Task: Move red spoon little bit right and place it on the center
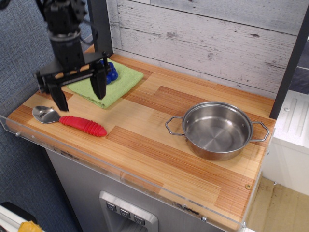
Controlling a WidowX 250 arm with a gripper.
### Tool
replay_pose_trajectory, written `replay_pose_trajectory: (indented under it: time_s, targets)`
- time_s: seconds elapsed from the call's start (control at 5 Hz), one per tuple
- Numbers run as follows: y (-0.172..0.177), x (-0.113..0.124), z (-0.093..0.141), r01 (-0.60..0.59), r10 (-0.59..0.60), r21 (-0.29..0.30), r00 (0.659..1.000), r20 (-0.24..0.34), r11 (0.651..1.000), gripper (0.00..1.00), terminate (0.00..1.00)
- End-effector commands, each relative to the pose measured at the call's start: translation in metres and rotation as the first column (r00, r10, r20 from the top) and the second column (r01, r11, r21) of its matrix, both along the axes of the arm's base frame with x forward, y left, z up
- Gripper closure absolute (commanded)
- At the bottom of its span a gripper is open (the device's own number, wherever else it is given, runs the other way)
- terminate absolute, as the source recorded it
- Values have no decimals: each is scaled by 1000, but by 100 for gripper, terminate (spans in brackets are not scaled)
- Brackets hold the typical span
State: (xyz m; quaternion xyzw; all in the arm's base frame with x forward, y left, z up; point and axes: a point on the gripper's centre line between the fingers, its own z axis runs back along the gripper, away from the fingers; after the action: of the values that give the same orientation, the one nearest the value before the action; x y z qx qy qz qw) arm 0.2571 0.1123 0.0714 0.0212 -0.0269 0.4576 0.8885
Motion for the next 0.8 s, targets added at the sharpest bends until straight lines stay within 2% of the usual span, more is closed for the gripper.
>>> replay_pose_trajectory:
  time_s: [0.0, 0.2, 0.4, 0.6]
  targets:
    - [0, -46, 24, 379, -379, 92, 925, -24, 921, 0, 0]
    - [6, -74, 28, 528, -532, 83, 847, 24, 845, 0, 0]
    - [10, -91, 28, 617, -617, 29, 784, 67, 787, 0, 0]
    - [10, -91, 28, 617, -617, 29, 784, 67, 787, 0, 0]
